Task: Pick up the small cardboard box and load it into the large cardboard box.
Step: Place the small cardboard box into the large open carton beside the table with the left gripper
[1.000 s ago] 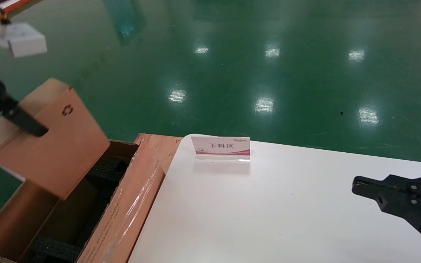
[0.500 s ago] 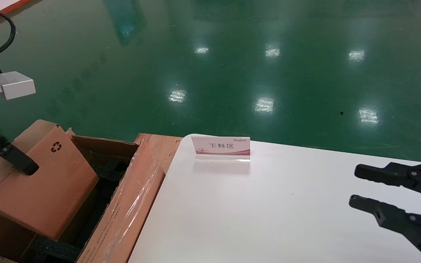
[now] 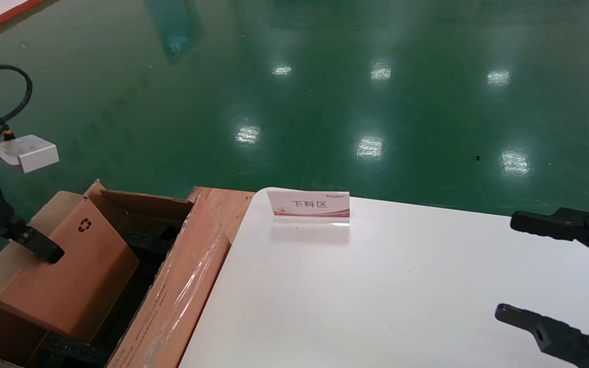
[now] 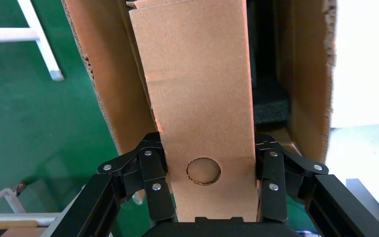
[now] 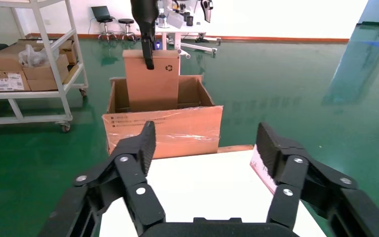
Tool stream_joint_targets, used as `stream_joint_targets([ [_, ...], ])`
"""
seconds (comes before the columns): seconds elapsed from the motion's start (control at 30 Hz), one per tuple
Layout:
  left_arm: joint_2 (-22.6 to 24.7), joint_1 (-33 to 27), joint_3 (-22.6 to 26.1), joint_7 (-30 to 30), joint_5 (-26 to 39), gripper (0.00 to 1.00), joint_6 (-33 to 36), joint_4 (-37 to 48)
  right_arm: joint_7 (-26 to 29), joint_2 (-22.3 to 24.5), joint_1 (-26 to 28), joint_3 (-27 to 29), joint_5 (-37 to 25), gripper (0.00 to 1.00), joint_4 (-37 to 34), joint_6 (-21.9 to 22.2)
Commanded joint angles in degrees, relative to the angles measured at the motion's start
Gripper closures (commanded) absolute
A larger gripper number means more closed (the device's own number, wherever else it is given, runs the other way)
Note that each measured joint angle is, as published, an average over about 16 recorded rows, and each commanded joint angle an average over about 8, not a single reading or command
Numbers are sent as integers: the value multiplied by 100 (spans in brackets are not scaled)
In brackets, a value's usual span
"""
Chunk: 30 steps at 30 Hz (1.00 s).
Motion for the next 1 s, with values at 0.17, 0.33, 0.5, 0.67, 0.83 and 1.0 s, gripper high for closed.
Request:
stream_joint_targets([
  [0.17,-223,158,48,-280,220,100,-339,-277,-1,1,0,-2,1,0,0,1],
  [0.33,-308,262,79,-412,356,100,-554,-406,-2,1,1,-4,2,0,0,2],
  [0.5,-340,347,103,-459,514,100,-760,-469,-3,2,1,-5,4,0,0,2],
  [0.67,-366,403,121,-438,672,100,-940,-463,-3,3,1,-7,5,0,0,3],
  [0.83,-385,462,140,-391,791,100,-1069,-409,-4,3,2,-8,6,0,0,4],
  [1.0,-393,554,159,-343,873,100,-1183,-359,-5,4,2,-10,7,0,0,4],
])
